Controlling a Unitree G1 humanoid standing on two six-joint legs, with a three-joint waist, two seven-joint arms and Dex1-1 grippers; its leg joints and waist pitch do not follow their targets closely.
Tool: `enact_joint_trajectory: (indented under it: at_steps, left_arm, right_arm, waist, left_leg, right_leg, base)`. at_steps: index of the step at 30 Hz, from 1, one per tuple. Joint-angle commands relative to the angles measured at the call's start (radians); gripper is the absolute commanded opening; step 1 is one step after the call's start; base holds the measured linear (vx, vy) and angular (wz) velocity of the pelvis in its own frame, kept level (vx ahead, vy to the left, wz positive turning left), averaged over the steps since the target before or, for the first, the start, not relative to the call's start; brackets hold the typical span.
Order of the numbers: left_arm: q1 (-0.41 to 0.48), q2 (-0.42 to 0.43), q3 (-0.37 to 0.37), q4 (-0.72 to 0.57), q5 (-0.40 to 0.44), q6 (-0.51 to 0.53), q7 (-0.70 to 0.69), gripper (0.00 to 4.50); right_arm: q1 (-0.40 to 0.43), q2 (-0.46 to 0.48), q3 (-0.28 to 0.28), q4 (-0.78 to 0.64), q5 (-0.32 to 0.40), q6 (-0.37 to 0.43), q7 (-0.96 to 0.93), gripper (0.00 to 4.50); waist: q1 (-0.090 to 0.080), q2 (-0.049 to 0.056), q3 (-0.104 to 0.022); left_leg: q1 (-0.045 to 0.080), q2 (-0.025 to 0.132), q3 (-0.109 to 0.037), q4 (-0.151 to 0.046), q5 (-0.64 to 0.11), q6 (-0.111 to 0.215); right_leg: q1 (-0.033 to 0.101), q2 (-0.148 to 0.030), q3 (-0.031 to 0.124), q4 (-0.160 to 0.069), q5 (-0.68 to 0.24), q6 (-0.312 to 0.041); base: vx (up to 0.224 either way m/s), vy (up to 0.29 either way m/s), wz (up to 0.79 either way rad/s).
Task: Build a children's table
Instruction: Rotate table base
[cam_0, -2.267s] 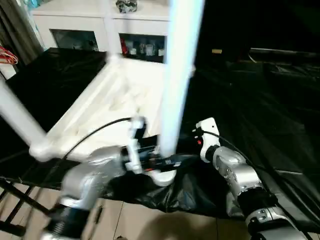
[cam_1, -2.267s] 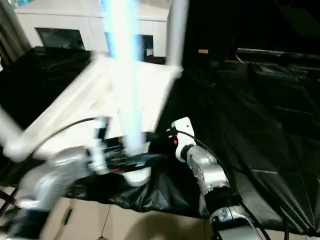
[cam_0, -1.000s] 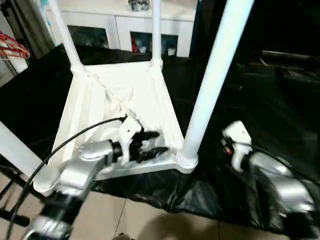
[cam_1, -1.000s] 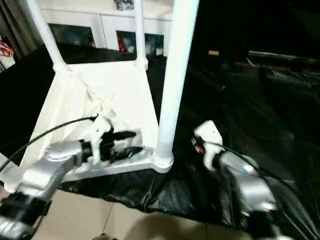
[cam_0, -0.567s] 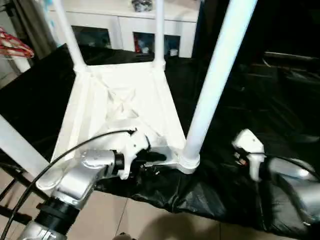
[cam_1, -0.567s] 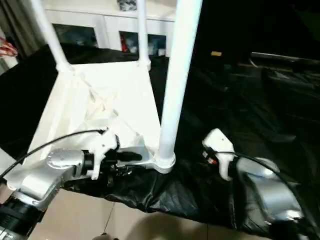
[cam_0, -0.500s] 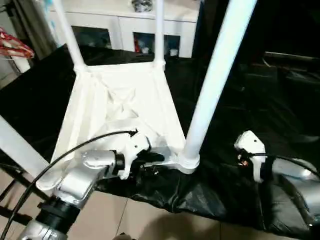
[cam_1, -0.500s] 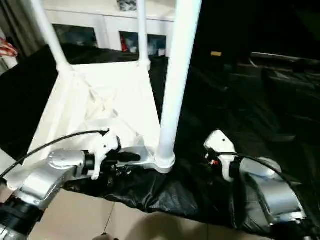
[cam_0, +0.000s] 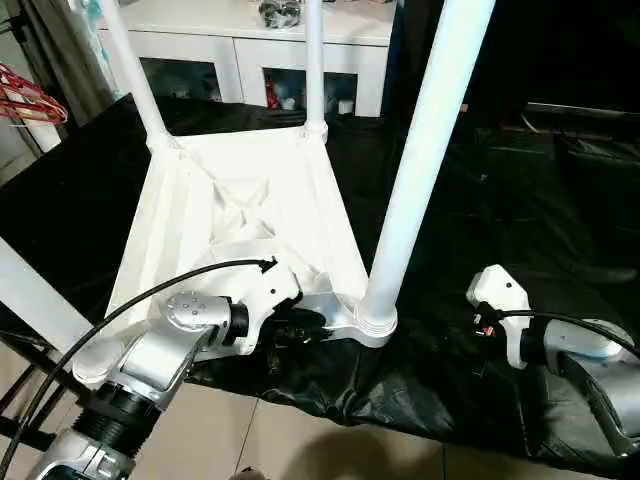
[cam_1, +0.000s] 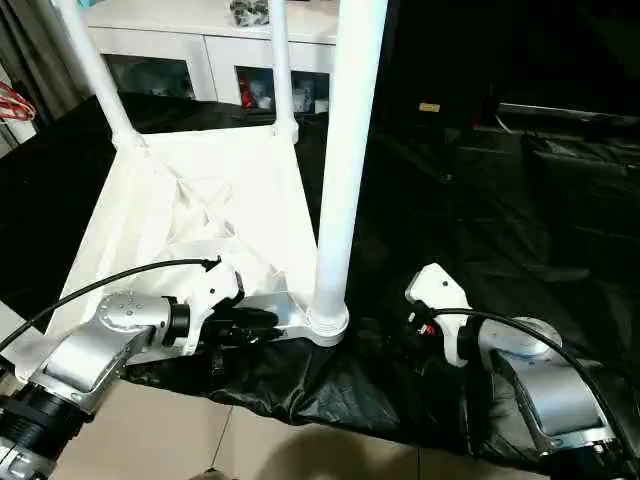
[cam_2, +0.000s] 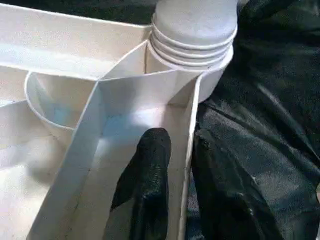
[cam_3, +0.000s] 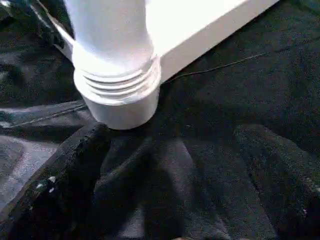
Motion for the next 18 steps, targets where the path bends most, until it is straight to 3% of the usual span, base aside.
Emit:
enact_joint_trajectory:
  at_steps: [1,3,5,8,13,18]
  left_arm:
    - [-0.01,0.024,-0.007,0.022,0.021,0.016,-0.006,0.58]
    - [-0.012,0.029,-0.008,0.023,0.023,0.015,-0.012,0.45]
    - [-0.014,0.05,-0.016,0.02,0.025,0.023,-0.043,0.24]
    - [-0.014,0.063,-0.019,0.018,0.035,0.022,-0.062,0.05]
    - [-0.024,0.06,-0.005,0.021,0.026,0.009,-0.063,0.05]
    - [-0.017,0.056,0.0,0.017,0.012,-0.011,-0.088,0.05]
  right_arm:
    - [-0.021,-0.002,0.011,-0.02,0.007,0.008,0.02,4.5]
    - [-0.024,-0.001,0.014,-0.02,0.01,0.009,0.027,4.5]
    - [-0.039,0.003,0.024,-0.016,0.023,0.01,0.049,4.5]
    - [-0.056,0.008,0.03,-0.018,0.036,0.022,0.064,4.5]
    - [-0.082,0.016,0.043,-0.007,0.058,0.027,0.102,4.5]
    - [-0.111,0.047,0.084,0.031,0.03,-0.002,0.109,4.5]
  waist:
    - [0.001,-0.015,-0.053]
    - [0.001,-0.013,-0.052]
    - [0.001,-0.02,-0.052]
    - [-0.003,-0.019,-0.054]
    - [-0.007,-0.02,-0.055]
    - [-0.008,-0.014,-0.053]
  left_leg:
    - [0.004,0.009,0.001,-0.069,-0.279,0.031]
    - [0.004,0.009,0.001,-0.069,-0.283,0.03]
    - [0.003,0.01,0.002,-0.069,-0.274,0.033]
    - [-0.001,0.01,-0.001,-0.07,-0.257,0.034]
    - [0.0,0.01,0.002,-0.066,-0.23,0.043]
    - [0.001,0.009,0.001,-0.069,-0.261,0.033]
  right_leg:
    - [0.047,-0.034,0.029,-0.084,-0.274,-0.167]
    - [0.046,-0.035,0.029,-0.086,-0.3,-0.162]
    - [0.045,-0.035,0.03,-0.085,-0.298,-0.161]
    - [0.049,-0.036,0.029,-0.079,-0.277,-0.164]
    - [0.048,-0.036,0.03,-0.076,-0.224,-0.187]
    - [0.046,-0.038,0.028,-0.079,-0.268,-0.184]
  base:
    - [0.0,0.0,0.0]
    - [0.0,0.0,0.0]
    - [0.0,0.0,0.0]
    - [0.0,0.0,0.0]
    - [0.0,0.0,0.0]
    - [0.0,0.0,0.0]
